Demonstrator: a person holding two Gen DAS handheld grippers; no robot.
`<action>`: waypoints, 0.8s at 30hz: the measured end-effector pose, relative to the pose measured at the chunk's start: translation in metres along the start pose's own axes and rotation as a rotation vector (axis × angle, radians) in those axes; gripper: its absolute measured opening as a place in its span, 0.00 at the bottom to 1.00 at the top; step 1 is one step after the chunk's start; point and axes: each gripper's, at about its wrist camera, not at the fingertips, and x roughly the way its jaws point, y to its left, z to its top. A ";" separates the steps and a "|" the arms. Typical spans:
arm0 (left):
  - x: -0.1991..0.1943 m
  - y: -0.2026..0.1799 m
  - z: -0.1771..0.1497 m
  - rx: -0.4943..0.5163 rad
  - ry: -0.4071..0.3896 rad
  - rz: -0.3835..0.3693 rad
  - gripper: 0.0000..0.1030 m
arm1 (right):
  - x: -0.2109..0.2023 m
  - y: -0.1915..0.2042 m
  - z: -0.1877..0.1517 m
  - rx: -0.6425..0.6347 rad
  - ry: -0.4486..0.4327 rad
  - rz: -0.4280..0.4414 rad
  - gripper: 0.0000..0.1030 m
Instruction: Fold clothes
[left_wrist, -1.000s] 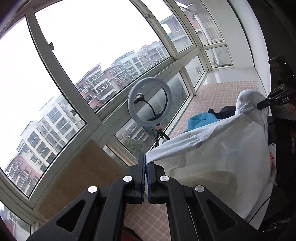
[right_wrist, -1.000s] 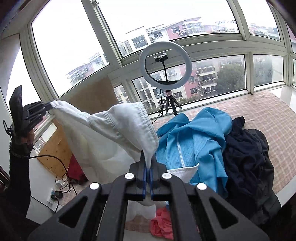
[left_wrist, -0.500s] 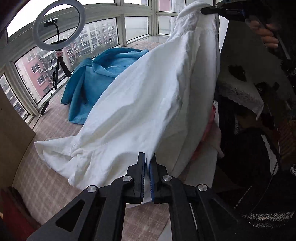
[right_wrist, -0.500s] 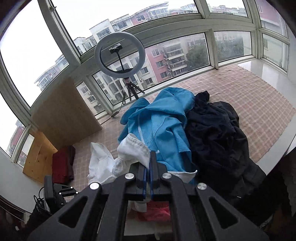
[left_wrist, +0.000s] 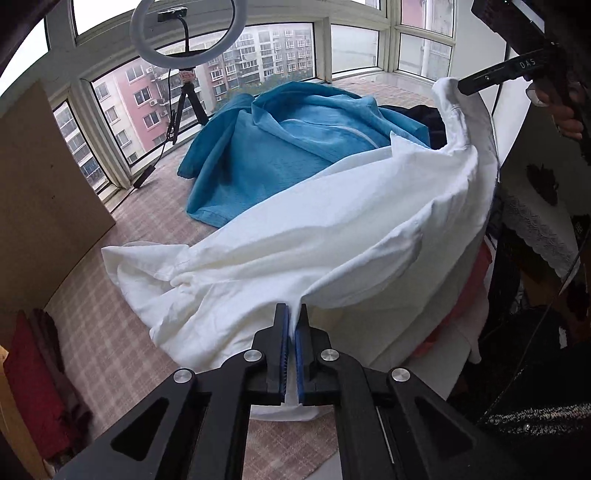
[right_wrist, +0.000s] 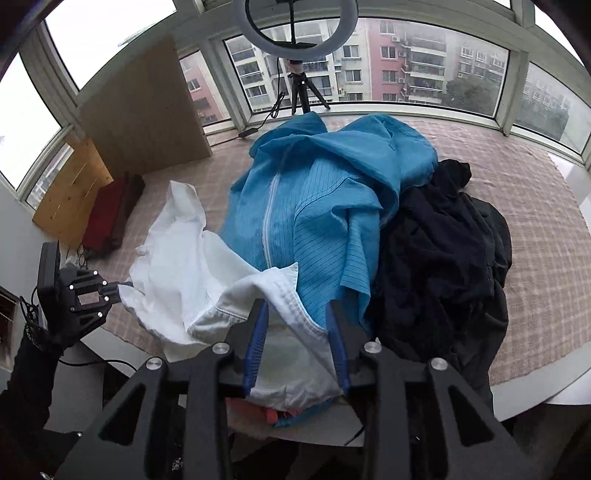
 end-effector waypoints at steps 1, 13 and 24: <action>0.001 -0.001 0.001 -0.003 0.008 0.010 0.03 | 0.005 -0.001 0.001 -0.028 0.017 0.009 0.31; -0.018 0.000 0.054 0.003 -0.074 0.192 0.01 | -0.003 -0.015 0.014 -0.053 -0.147 0.118 0.03; 0.035 -0.078 0.023 0.151 -0.019 0.090 0.10 | -0.008 -0.088 0.001 0.209 -0.210 0.051 0.03</action>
